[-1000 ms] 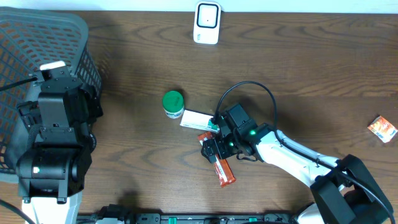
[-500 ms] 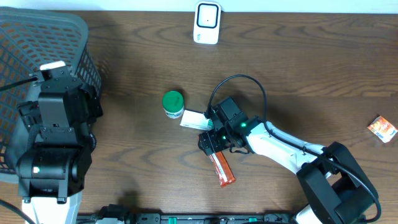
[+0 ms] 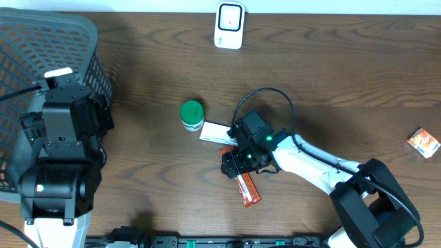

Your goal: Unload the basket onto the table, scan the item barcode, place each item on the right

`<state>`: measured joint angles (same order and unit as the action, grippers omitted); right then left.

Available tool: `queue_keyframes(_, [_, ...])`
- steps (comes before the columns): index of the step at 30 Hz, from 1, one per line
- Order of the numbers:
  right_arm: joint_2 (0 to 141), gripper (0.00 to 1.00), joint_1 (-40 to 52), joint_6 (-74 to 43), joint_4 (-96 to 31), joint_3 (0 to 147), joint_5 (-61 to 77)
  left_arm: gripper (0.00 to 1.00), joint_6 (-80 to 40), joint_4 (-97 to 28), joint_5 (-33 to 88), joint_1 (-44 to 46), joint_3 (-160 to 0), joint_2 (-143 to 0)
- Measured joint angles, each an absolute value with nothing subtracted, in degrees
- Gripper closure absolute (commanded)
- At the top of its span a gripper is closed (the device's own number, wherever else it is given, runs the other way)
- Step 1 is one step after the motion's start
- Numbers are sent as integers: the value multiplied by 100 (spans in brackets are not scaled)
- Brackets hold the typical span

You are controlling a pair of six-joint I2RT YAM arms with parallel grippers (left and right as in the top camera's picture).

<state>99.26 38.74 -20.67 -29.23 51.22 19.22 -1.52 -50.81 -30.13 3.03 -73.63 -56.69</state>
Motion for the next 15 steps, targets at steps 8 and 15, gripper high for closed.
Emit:
queue_keyframes(8, [9918, 52, 4276, -2381, -3065, 5155, 1011, 4, -150, -5081, -3013, 303, -7363, -5669])
queue_keyframes(15, [9979, 99, 4228, -2617, -3151, 5157, 576, 4, -152, -5078, -3013, 303, -7363, -5669])
